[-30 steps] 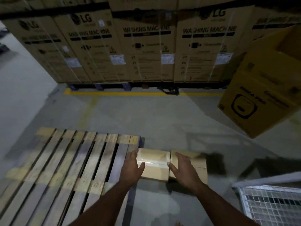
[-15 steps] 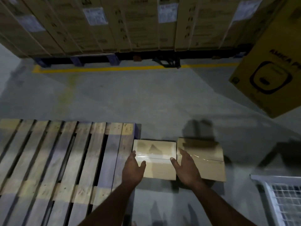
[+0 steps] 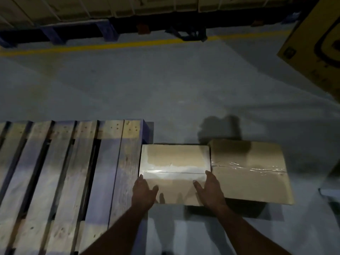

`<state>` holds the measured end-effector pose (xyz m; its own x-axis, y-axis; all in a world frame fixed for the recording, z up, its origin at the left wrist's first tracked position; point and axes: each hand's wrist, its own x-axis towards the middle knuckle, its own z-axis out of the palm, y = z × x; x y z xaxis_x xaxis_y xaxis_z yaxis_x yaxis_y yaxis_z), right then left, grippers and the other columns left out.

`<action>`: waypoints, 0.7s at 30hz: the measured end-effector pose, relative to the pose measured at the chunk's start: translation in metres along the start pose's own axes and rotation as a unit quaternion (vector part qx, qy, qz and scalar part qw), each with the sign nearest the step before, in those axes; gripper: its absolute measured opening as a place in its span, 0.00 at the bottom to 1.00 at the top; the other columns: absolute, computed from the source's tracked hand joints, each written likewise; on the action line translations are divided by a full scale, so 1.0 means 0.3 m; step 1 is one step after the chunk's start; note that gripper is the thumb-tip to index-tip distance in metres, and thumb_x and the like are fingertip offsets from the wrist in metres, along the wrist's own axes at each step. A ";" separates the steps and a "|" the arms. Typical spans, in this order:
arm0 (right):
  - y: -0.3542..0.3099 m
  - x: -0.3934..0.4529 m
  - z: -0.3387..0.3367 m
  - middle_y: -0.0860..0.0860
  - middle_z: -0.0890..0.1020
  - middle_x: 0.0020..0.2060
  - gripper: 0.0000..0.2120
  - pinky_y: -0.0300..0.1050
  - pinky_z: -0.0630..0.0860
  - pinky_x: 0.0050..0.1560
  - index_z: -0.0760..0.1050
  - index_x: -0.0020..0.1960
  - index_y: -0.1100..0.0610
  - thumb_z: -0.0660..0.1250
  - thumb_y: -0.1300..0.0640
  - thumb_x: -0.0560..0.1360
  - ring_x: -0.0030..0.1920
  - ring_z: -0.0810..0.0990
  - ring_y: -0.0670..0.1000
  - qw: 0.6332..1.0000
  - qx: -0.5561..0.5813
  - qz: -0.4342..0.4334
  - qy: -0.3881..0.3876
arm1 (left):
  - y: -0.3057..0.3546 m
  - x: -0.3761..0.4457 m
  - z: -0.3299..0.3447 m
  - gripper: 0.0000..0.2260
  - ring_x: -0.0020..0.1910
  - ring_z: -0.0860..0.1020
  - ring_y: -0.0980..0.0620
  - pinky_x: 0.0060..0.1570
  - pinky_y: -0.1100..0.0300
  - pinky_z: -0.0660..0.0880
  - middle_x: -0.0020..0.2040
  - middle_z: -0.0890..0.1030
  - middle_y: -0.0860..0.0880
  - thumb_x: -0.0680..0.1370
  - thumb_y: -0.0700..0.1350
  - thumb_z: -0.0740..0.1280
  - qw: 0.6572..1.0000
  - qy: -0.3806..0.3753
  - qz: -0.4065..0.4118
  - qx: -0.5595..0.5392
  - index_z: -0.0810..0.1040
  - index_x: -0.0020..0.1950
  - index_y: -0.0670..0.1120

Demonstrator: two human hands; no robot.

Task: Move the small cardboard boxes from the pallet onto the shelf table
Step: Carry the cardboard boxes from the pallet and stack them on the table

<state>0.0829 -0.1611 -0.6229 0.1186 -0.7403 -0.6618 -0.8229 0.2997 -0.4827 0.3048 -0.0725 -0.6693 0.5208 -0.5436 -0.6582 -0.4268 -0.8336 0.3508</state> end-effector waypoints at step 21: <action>0.017 0.147 0.004 0.53 0.71 0.71 0.37 0.57 0.66 0.70 0.67 0.74 0.52 0.75 0.43 0.70 0.71 0.66 0.57 0.980 0.161 0.060 0.103 | 0.052 0.072 -0.010 0.31 0.65 0.76 0.41 0.60 0.38 0.77 0.66 0.78 0.45 0.71 0.56 0.74 0.979 0.127 -0.020 -0.159 0.71 0.71 0.48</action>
<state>0.0845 -0.1916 -0.6552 -0.1099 -0.7834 -0.6117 -0.6026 0.5419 -0.5858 0.3117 -0.0975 -0.6761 0.7164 -0.4831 -0.5034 -0.1710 -0.8211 0.5446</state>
